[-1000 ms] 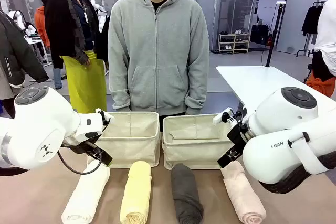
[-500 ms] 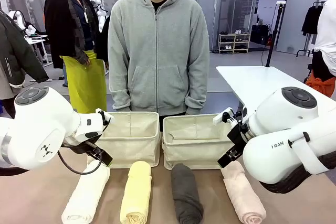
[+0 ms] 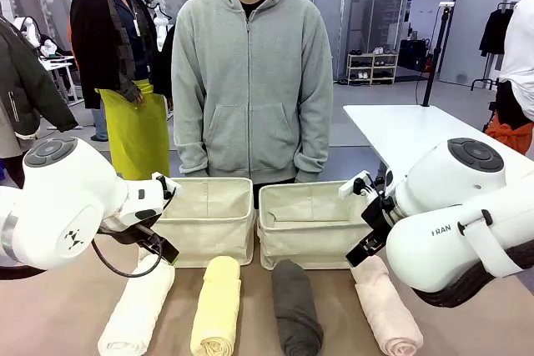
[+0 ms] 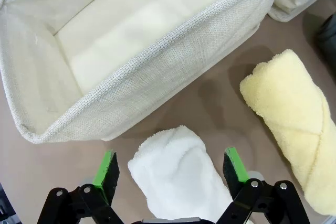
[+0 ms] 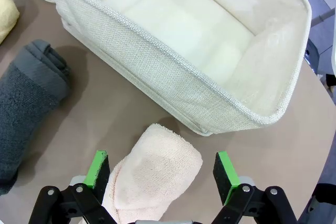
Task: Divide the towels into two baskets.
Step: Pick up one hotel-folded towel and place it in the Fabric basket indicated by the person.
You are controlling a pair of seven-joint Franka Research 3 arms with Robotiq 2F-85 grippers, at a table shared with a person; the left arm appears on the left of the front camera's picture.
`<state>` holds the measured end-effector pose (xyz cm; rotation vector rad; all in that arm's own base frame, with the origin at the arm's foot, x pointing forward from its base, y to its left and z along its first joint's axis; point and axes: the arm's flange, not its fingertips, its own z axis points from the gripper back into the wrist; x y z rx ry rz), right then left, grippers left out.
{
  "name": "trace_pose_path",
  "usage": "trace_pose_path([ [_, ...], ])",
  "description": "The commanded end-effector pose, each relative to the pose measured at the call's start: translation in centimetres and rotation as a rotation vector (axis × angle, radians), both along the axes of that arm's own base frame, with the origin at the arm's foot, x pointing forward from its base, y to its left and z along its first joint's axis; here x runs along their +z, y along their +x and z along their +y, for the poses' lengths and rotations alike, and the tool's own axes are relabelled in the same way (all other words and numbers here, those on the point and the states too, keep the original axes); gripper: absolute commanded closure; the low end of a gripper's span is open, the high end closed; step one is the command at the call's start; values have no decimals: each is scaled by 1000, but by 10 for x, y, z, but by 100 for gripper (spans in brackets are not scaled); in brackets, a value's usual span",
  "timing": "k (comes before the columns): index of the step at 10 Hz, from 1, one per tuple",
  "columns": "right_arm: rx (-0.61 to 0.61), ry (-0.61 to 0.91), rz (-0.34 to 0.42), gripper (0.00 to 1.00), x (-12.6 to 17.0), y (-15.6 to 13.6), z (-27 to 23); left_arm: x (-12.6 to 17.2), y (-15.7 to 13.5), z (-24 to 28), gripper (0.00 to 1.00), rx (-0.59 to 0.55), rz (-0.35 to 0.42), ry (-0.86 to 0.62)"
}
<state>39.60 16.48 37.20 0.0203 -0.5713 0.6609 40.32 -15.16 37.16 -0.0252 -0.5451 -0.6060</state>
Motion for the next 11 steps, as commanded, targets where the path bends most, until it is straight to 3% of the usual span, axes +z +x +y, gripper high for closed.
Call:
trace_pose_path([
  [1, -32, -7, 12, 0, 17, 2, -3, 17, 2, 0, 0, -21, 52, -16],
  [3, 8, 143, 102, 0, 49, 5, -14, 47, 3, 11, 0, -33, 153, -85],
  [6, -8, 276, 283, 0, 71, 14, -34, 71, 7, 42, 0, -109, 393, -373],
  [8, 31, 560, 454, 0, 78, 17, -59, 75, 3, 72, 0, -214, 450, -689],
  [9, 32, 751, 524, 0, 78, 17, -86, 69, -2, 95, 0, -225, 433, -827],
  [10, 15, 903, 565, 0, 77, 12, -116, 65, -10, 122, 0, -227, 425, -974],
  [11, -9, 1018, 560, 0, 74, 5, -150, 58, -19, 153, 0, -178, 407, -1075],
])
